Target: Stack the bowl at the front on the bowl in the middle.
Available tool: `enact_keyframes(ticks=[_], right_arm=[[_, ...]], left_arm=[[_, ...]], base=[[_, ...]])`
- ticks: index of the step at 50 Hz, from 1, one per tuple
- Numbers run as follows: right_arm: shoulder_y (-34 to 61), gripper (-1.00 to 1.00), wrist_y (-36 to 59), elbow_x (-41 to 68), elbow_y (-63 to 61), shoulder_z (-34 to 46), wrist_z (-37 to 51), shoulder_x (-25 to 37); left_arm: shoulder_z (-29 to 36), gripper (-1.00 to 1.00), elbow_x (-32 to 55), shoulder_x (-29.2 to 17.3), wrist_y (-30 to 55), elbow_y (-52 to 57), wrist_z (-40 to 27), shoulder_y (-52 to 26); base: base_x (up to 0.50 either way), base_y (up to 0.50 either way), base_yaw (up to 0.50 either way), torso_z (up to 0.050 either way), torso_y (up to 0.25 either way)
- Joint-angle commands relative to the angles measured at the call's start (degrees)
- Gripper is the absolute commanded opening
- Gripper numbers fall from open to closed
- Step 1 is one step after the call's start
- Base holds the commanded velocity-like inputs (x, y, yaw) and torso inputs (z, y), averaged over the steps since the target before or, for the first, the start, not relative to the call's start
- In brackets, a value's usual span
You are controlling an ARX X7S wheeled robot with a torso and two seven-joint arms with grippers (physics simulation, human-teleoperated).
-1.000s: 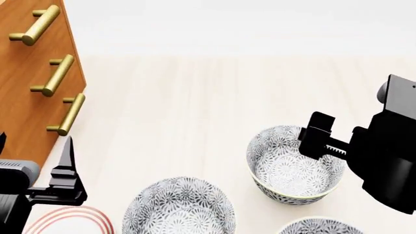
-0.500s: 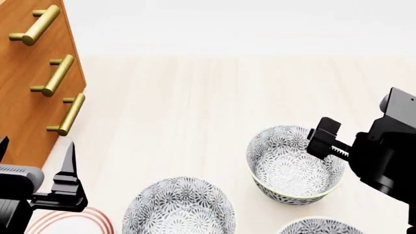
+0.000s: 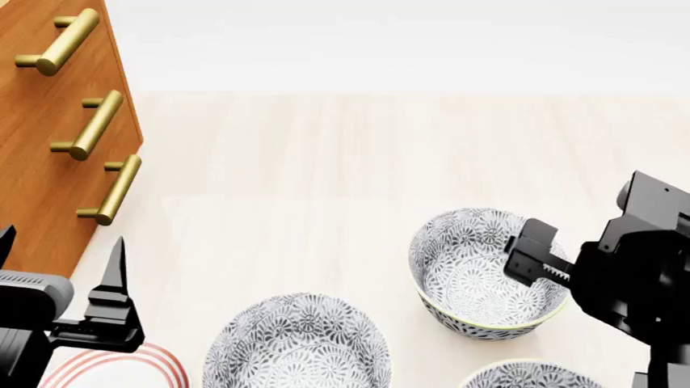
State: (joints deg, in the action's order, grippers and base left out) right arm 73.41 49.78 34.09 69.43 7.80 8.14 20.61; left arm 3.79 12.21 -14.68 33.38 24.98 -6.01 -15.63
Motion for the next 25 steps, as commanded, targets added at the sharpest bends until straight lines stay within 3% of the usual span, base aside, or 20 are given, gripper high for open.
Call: enact_keyframes(ticks=[1, 25], right_arm=[[1.4, 1.0, -1.9, -3.7, 5.4, -0.1, -2.8, -1.5], [-0.6, 1.0, 0.0, -19.3, 5.5, -13.0, -6.1, -3.5]], left_arm=[[-0.1, 1.0, 0.5, -0.6, 0.6, 0.4, -0.2, 0.1], [-0.1, 1.0, 1.2, -1.4, 1.7, 1.4, -0.8, 0.0]], base=[[0.0, 0.0, 0.0, 0.0, 0.0], [0.0, 0.0, 0.0, 0.0, 0.0]])
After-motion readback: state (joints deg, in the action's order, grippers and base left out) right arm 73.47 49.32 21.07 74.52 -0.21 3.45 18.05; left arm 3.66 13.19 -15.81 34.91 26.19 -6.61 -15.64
